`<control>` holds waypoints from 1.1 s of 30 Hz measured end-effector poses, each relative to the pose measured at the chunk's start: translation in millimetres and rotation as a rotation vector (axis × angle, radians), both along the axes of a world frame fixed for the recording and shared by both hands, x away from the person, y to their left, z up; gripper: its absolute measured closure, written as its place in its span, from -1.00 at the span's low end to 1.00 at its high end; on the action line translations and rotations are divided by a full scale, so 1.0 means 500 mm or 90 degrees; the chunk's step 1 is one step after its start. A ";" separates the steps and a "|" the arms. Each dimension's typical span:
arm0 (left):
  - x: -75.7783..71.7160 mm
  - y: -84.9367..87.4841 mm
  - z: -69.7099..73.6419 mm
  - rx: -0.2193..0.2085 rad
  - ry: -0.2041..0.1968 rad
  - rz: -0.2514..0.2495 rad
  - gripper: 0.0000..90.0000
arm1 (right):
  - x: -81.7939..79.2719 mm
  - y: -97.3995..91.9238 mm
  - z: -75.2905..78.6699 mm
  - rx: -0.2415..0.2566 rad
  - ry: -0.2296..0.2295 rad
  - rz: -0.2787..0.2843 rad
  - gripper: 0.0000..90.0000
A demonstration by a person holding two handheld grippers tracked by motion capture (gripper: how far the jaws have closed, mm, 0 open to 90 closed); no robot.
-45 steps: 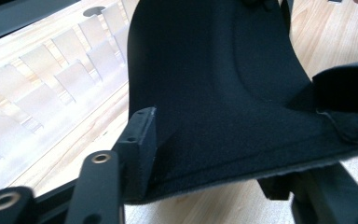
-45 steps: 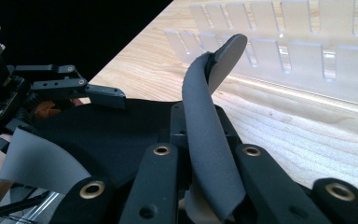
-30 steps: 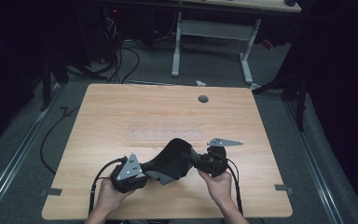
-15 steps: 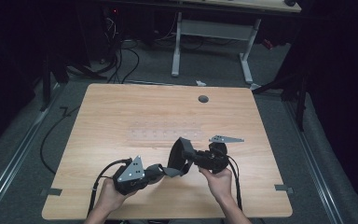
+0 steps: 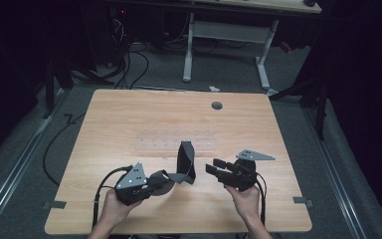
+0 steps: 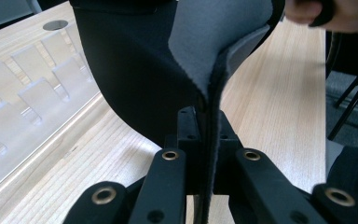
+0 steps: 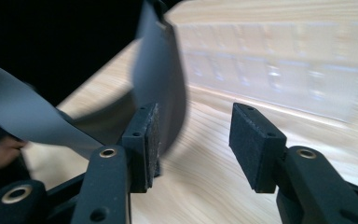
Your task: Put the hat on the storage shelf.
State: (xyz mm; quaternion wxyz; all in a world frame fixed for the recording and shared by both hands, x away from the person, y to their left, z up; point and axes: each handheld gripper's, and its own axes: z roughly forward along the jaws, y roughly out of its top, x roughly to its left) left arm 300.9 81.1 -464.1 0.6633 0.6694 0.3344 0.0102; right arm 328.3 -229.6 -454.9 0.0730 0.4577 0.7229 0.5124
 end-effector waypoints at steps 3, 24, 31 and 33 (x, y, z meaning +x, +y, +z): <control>0.001 0.004 0.004 -0.010 0.003 0.001 0.92 | -0.001 -0.011 -0.022 -0.052 -0.010 -0.028 0.12; 0.012 0.048 0.038 -0.074 -0.009 0.059 0.92 | 0.008 -0.090 -0.140 -0.302 -0.006 -0.182 -0.05; 0.024 0.061 0.052 -0.085 -0.012 0.081 0.92 | 0.015 -0.103 -0.152 -0.288 0.016 -0.196 -0.12; 0.029 0.063 0.057 -0.087 -0.012 0.087 0.92 | 0.017 -0.102 -0.152 -0.288 0.016 -0.197 -0.13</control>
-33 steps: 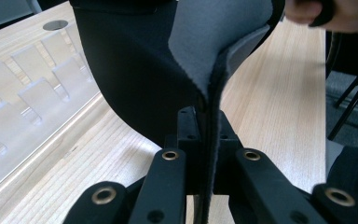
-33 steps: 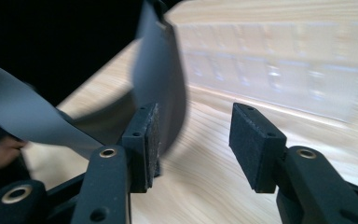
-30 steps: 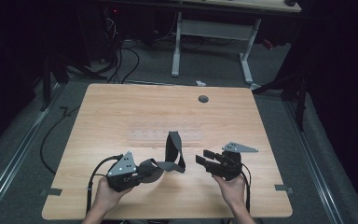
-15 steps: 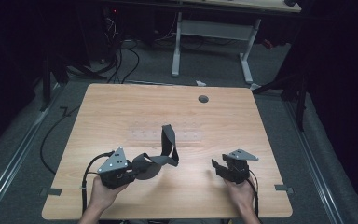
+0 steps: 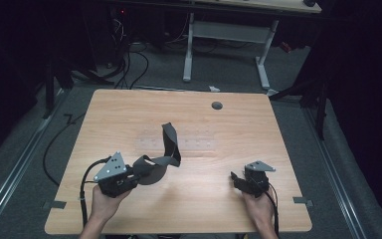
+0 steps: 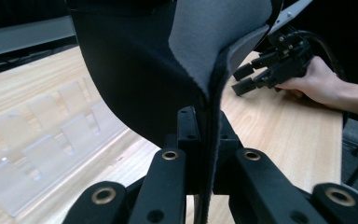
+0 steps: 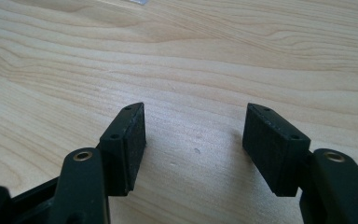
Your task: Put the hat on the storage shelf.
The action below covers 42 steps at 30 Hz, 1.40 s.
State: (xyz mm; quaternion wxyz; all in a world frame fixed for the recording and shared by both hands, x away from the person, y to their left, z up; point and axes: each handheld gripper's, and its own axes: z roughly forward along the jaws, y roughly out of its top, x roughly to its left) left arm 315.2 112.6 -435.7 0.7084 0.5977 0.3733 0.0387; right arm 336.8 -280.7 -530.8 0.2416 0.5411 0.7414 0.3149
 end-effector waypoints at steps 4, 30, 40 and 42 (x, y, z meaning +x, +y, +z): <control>0.010 0.007 0.008 -0.013 0.001 0.013 0.92 | 0.002 0.001 0.000 0.000 0.001 0.000 -0.14; 0.100 0.049 0.040 -0.021 -0.022 0.096 0.92 | 0.002 0.000 0.000 0.000 0.000 0.000 -0.14; 0.136 0.056 0.036 -0.030 -0.036 0.134 0.92 | 0.002 0.001 0.000 0.000 0.001 0.000 -0.14; 0.146 0.056 0.037 -0.029 -0.039 0.141 0.92 | 0.002 0.000 0.000 0.000 0.001 0.000 -0.14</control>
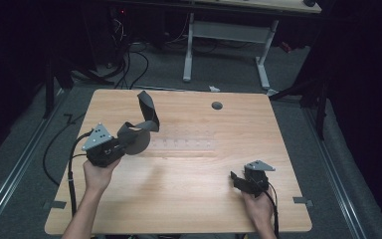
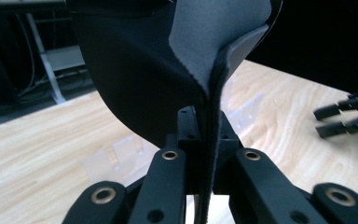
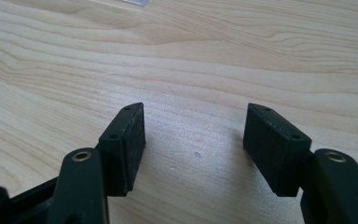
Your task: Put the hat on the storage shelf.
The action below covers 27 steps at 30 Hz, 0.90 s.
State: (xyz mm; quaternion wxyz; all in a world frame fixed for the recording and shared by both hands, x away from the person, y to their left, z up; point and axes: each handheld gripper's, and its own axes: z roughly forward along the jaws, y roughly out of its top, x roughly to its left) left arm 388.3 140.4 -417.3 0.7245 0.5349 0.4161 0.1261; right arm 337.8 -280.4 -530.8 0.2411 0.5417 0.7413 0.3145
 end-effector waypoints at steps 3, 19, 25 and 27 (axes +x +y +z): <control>0.017 -0.003 0.001 0.007 -0.004 0.012 0.92 | 0.000 0.000 0.000 0.000 0.000 0.000 -0.14; 0.069 -0.014 -0.018 0.027 -0.012 0.066 0.92 | 0.000 0.000 0.000 0.000 0.000 0.000 -0.14; 0.081 -0.020 -0.029 0.036 -0.008 0.079 0.92 | 0.000 0.000 0.000 0.000 0.000 0.000 -0.14; 0.084 -0.024 -0.033 0.040 -0.010 0.083 0.92 | 0.000 0.000 0.000 0.000 0.000 0.000 -0.14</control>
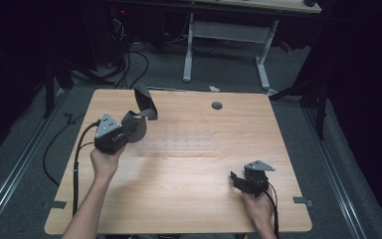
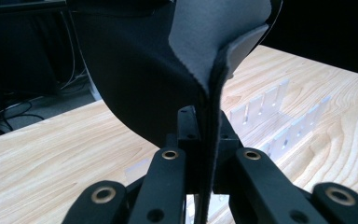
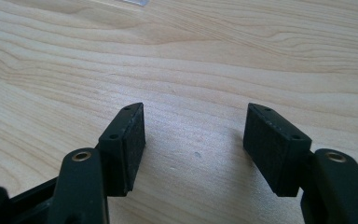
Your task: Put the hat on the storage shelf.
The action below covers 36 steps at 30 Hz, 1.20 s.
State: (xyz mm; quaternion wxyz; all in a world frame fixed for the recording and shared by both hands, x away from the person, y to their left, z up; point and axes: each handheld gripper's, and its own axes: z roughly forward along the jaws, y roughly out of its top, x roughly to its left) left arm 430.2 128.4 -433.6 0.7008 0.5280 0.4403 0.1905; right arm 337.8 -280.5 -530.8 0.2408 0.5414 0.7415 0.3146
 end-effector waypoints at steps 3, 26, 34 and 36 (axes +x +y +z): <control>0.003 -0.003 -0.007 0.009 0.003 0.003 0.92 | 0.000 0.000 0.000 0.000 0.000 0.000 -0.14; 0.001 -0.007 -0.015 0.026 -0.011 0.019 0.92 | -0.001 0.000 0.000 0.000 -0.001 0.002 -0.15; 0.010 -0.008 -0.024 0.017 -0.003 0.026 0.91 | -0.001 0.000 0.000 0.000 -0.001 0.002 -0.15; 0.011 -0.009 -0.026 0.011 -0.003 0.028 0.91 | -0.001 0.000 0.000 0.000 -0.001 0.002 -0.15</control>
